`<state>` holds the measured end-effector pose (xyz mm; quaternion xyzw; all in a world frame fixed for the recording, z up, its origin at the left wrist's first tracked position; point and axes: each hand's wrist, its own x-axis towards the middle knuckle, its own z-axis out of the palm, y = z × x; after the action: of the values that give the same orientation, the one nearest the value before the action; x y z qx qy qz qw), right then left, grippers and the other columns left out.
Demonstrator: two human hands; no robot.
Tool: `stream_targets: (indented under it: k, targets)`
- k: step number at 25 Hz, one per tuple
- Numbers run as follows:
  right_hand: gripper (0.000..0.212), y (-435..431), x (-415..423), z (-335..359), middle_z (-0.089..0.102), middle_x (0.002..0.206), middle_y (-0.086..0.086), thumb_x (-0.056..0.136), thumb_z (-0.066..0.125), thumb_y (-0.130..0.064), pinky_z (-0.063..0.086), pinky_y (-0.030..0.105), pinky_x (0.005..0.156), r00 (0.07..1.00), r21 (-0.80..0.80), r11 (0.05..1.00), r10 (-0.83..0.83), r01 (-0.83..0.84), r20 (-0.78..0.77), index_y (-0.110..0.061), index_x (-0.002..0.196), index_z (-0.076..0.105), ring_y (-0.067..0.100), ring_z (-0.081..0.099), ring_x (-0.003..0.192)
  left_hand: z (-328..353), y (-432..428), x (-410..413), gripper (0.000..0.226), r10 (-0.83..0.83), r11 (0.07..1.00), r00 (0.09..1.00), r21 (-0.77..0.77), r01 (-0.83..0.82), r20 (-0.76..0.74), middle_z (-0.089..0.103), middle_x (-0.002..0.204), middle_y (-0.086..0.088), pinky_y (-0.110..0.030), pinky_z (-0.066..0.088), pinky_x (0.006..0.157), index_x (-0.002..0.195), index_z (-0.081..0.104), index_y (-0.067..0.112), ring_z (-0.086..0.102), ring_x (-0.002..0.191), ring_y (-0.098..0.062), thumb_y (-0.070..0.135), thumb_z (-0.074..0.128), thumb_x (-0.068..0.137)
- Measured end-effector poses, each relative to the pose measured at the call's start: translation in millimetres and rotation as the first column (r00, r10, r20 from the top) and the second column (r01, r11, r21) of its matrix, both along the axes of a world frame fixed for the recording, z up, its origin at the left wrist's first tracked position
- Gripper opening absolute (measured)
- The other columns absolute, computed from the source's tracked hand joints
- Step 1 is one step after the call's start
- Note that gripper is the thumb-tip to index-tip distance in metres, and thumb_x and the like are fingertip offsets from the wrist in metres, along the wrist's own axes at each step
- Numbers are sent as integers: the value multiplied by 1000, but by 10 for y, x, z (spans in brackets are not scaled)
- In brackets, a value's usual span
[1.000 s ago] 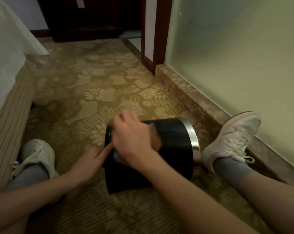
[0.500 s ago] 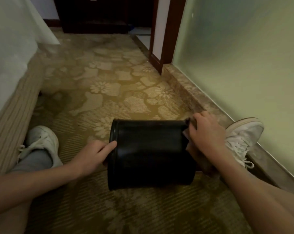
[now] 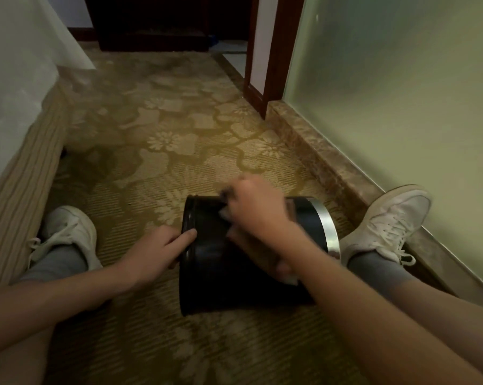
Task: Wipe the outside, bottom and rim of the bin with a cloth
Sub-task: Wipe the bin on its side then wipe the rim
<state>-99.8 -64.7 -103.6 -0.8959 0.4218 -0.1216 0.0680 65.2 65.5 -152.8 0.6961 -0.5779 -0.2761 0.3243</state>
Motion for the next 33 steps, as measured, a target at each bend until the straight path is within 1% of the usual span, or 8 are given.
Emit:
stream_targets:
  k: [4,6,11,17,22,27,30,33]
  targets:
    - [14,-515,-1139,43,52,91,-1,93,52,-34,36,32,66,945,1,948,-318,319,-76,-26,92,64,25,57,90,31,58,-39,55,-31,997,997,71,36,-66,64,51,-8,-42,50,66,54,63,8,62,52,-23,50,49,86]
    - [16,-655,-1384,-8,57,83,-3,94,53,-30,41,32,68,913,275,887,-401,370,68,-27,80,60,24,59,87,91,92,-54,57,-44,994,992,98,56,-117,64,52,-11,-39,50,66,50,63,10,62,53,-26,53,52,85]
    - [28,-744,-1502,-176,70,80,11,90,60,-28,52,41,85,587,887,411,-779,211,221,-6,103,71,27,65,81,194,-74,-29,92,87,991,927,129,-42,-365,57,62,-20,-29,42,55,81,61,-19,54,55,-28,71,53,68]
    - [27,-804,-1368,-150,71,76,11,83,66,-30,53,33,66,382,947,322,-873,-11,302,-9,99,69,24,67,63,253,-55,-71,69,83,992,963,112,-55,-258,52,49,-9,-27,42,55,55,58,5,51,48,-21,68,51,82]
    - [18,-790,-1321,-117,68,70,7,83,62,-27,50,32,62,173,852,492,-837,-177,519,-12,89,70,19,63,58,197,-58,8,72,51,999,987,23,-48,-151,59,53,-4,-31,44,59,59,62,5,56,51,-17,73,43,75]
    - [16,-492,-1473,-323,69,80,9,82,61,-26,51,42,78,276,762,635,-760,127,588,-16,76,72,35,67,89,66,61,-124,51,-82,991,988,116,67,128,56,48,8,-28,42,53,52,57,21,52,46,-5,55,52,88]
    - [18,-354,-1379,-52,61,84,1,87,55,-35,38,35,70,609,286,772,-627,567,486,-18,82,57,29,55,81,-6,96,-233,48,-167,975,961,183,127,222,49,47,6,-26,36,48,51,54,21,47,44,-5,49,54,91]
    - [13,42,-726,191,55,97,-8,88,53,-40,37,32,71,811,7,937,-307,351,497,-28,92,56,13,49,87,-79,129,-217,47,-248,950,952,237,202,181,56,52,3,-32,41,50,55,59,19,52,47,-8,52,54,88]
